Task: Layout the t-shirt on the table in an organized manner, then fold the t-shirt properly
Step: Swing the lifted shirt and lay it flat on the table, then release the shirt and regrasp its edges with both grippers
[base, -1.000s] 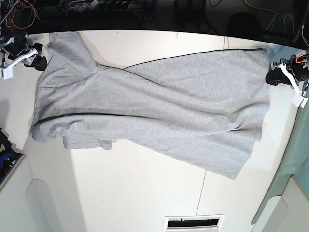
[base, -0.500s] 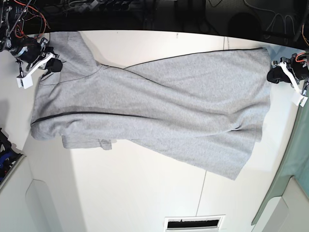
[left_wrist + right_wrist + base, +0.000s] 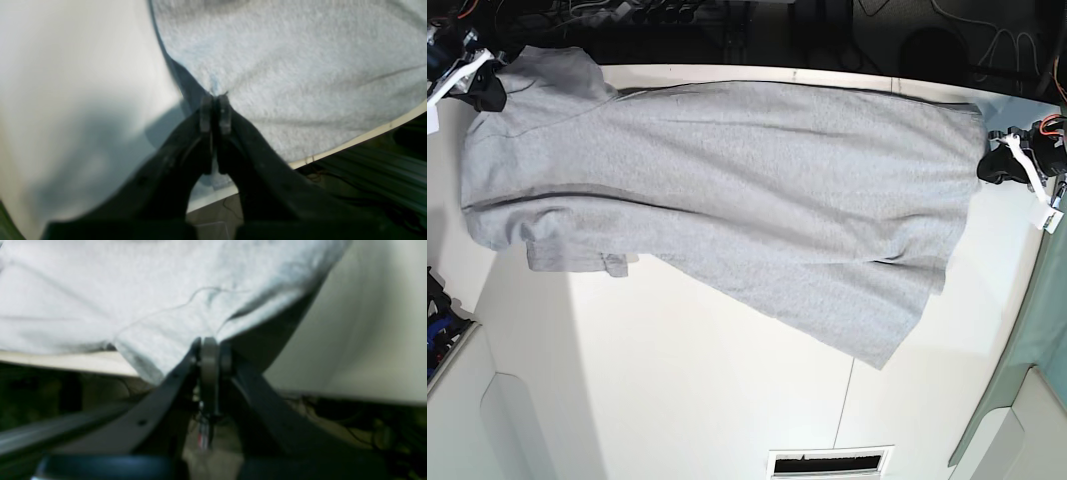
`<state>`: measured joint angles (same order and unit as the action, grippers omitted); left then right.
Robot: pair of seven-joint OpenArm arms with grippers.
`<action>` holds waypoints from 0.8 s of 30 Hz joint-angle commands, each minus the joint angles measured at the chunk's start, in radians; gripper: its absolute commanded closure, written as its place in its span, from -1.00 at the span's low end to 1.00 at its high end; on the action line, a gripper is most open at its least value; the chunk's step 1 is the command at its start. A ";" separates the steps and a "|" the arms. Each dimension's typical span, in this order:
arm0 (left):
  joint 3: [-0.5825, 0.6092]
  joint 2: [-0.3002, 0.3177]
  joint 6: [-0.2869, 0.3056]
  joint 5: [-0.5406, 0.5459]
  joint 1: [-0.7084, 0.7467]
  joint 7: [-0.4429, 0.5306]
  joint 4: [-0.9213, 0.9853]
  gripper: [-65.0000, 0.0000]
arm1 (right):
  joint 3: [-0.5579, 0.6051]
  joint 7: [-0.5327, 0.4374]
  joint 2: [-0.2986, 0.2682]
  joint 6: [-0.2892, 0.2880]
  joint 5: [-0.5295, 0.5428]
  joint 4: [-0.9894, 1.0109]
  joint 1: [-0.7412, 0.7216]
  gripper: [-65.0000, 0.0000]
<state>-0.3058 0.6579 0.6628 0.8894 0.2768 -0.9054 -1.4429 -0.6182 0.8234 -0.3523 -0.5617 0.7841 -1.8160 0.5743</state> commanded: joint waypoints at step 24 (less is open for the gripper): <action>-0.008 0.023 0.015 0.091 -0.008 0.011 -0.165 0.52 | -0.010 -0.124 -0.017 0.020 -0.098 0.071 -0.114 0.19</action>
<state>-0.3058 0.6598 0.6670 0.9630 0.2768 -0.9104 -1.5936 -0.6182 0.7242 -0.3519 -0.5426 0.6762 -1.7313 0.4637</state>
